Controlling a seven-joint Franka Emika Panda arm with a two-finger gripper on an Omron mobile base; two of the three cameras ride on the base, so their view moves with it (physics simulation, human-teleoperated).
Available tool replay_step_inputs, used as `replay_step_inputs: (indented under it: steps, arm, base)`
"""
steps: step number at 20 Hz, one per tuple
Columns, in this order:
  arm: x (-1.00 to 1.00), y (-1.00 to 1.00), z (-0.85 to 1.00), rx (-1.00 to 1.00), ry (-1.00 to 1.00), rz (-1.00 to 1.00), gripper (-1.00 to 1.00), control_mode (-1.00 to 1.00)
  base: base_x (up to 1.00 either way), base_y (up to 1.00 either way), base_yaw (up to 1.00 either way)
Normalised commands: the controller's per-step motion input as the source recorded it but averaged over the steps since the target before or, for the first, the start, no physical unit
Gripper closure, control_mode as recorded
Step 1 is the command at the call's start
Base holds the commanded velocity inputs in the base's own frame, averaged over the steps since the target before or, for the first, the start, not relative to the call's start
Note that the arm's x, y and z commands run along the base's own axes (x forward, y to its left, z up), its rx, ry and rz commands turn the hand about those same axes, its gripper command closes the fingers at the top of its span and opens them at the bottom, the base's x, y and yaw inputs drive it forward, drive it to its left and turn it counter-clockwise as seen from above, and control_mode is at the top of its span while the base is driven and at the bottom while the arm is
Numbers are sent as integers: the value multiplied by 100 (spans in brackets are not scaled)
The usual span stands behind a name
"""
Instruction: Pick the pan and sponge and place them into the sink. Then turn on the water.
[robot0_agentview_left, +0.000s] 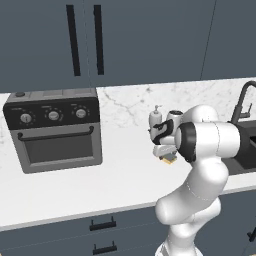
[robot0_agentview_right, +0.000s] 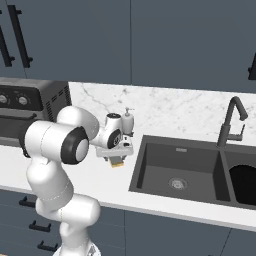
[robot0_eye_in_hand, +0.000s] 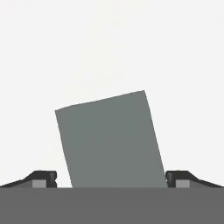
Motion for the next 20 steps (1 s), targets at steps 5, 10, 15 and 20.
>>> replay_step_inputs:
  steps: [5,10,15,20]
  arm:
    - [1,0,0,0,-7,0,-100,-100]
    - [2,0,0,0,-4,0,-100,-100]
    - [0,0,0,0,-2,0,-100,-100]
    - [0,0,4,0,0,0,-100,-100]
  base:
    - [0,0,0]
    - [0,0,0]
    - [0,0,0]
    - [0,0,0]
